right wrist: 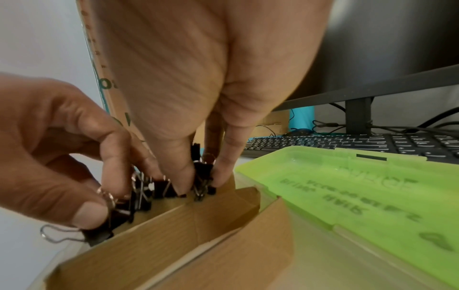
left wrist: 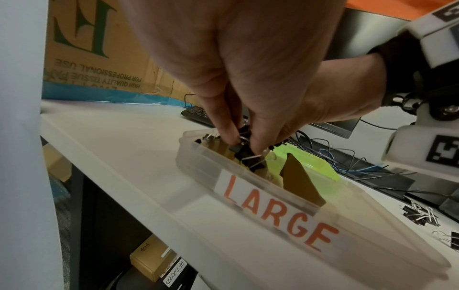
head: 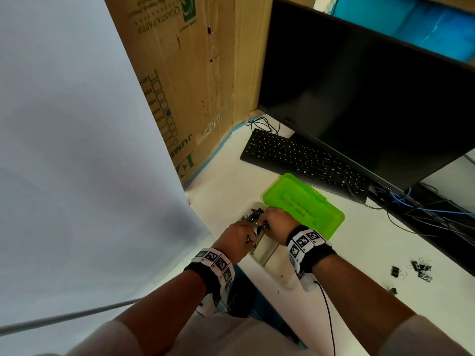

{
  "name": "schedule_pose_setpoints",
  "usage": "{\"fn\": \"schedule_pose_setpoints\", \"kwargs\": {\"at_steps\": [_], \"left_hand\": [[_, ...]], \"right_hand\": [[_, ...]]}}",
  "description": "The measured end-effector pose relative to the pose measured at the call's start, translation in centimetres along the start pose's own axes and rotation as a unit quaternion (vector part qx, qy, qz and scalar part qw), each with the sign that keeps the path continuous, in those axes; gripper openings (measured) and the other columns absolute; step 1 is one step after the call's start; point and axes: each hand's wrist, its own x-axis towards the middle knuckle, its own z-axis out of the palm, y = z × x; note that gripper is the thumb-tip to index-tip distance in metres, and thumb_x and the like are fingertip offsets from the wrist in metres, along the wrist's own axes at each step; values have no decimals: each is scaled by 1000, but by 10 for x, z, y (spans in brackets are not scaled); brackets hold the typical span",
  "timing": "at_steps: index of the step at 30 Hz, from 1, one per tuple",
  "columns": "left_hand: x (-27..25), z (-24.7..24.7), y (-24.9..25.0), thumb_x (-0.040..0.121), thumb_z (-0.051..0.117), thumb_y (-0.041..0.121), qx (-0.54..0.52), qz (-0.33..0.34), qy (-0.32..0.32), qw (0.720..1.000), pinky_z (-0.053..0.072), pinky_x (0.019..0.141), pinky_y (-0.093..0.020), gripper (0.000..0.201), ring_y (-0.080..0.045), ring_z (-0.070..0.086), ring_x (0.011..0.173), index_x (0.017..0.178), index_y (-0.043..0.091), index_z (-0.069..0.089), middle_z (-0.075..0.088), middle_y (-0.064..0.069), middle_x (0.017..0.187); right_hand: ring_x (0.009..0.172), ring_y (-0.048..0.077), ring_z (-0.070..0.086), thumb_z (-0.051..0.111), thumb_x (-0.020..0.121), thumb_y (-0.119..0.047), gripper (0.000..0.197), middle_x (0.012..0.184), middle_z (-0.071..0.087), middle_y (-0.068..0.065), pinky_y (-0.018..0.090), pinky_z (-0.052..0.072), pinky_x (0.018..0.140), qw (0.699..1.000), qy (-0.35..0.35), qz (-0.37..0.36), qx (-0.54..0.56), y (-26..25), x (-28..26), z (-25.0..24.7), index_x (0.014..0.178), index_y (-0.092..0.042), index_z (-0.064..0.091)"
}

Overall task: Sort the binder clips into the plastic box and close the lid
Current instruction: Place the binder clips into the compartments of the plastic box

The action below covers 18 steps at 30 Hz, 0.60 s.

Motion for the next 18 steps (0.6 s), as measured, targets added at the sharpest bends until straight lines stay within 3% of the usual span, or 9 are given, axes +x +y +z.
{"fn": "schedule_pose_setpoints", "kwargs": {"at_steps": [5, 11, 18], "left_hand": [[1, 2, 1, 77, 64, 1, -7, -6, -3, 1000, 52, 86, -37, 13, -26, 63, 96, 90, 5, 67, 54, -9, 122], [0, 0, 8, 78, 65, 2, -13, -7, 8, 1000, 51, 77, -37, 18, -28, 61, 83, 95, 6, 59, 49, -9, 112], [0, -4, 8, 77, 65, 0, -25, -14, 7, 1000, 52, 75, -48, 25, -33, 60, 83, 97, 6, 52, 47, -9, 108]], "right_hand": [[109, 27, 56, 57, 82, -6, 35, 118, 59, 10, 34, 47, 92, 1000, 6, -7, 12, 2, -4, -3, 113, -22, 62], [98, 26, 61, 58, 79, 0, 24, 105, 62, 7, 36, 51, 87, 999, 13, -16, 28, 4, -3, -3, 85, -21, 68], [98, 21, 57, 60, 75, 5, 39, 107, 57, 3, 31, 49, 85, 995, 41, -55, 68, 9, -2, 2, 102, -24, 62]]}}
